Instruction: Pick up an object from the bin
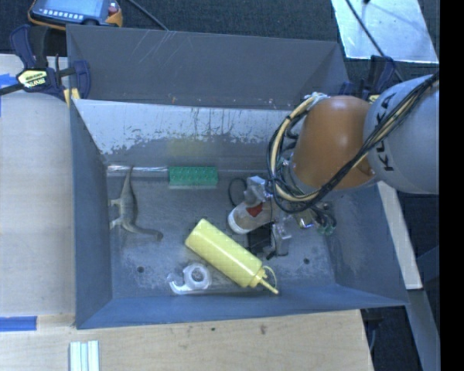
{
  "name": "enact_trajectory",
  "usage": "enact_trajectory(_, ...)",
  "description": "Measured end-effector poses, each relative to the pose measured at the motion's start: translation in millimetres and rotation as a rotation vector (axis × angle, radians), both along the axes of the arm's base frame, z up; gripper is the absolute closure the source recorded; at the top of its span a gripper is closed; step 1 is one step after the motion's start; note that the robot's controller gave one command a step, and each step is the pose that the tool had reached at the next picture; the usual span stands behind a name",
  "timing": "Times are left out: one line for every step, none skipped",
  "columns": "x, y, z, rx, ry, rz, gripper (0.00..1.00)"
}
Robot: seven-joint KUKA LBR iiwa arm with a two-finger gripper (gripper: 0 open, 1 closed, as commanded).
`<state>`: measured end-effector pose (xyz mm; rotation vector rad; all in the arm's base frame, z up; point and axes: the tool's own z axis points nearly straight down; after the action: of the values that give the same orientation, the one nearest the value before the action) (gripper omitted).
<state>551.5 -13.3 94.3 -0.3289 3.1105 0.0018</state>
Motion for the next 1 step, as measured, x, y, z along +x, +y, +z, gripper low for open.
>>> enact_trajectory(-40.6,0.0,-15.5,-0.001,-0.012,-0.051,0.0)
